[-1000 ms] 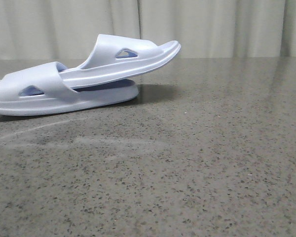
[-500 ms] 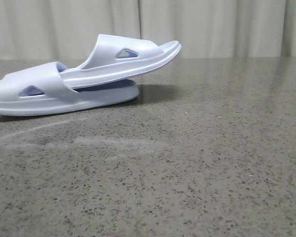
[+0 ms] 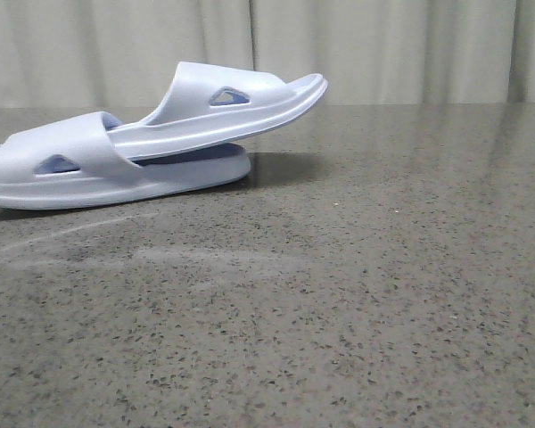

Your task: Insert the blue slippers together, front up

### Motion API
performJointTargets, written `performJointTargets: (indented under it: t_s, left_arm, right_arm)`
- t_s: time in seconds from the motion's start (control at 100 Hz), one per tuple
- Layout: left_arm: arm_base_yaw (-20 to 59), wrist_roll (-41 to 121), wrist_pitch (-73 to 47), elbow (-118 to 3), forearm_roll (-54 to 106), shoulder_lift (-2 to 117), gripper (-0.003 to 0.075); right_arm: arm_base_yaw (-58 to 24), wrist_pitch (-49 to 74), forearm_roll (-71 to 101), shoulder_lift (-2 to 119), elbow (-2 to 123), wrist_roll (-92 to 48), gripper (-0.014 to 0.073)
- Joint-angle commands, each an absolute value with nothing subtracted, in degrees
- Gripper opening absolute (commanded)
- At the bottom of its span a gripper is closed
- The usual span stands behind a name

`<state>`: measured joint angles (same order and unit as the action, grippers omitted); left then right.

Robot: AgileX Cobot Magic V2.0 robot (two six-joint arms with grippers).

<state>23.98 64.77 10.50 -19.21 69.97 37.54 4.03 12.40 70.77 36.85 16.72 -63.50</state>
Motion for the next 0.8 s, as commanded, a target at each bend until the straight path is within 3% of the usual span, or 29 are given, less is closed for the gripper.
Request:
performJointTargets:
  t_s: [0.0,0.4,0.47,0.64,0.79]
  left_arm:
    - [24.46,64.75,12.22,-20.88,69.66,37.5,0.0015]
    - [24.46,63.24,12.73,-20.65,68.5,37.37,0.0015]
    - [24.22,54.15,13.82,-19.54,58.54,35.88,0.0015]
    - [18.95,14.97,16.25,-10.54,17.55,28.04,0.0015]
    - [10.02,4.07,10.39,-4.75,6.33,18.81,0.0015]
  right_arm:
    - [4.05,11.63,71.86,36.63,18.32,-64.18,-0.0085]
    - [4.05,11.63,71.86,36.63,18.32,-64.18,-0.0085]
    - [4.05,11.63,71.86,36.63,18.32,-64.18,-0.0085]
    - [4.05,11.63,71.86,36.63,18.32,-64.18,-0.0085]
    - [4.05,11.63,71.86,36.63,18.32,-64.18,-0.0085]
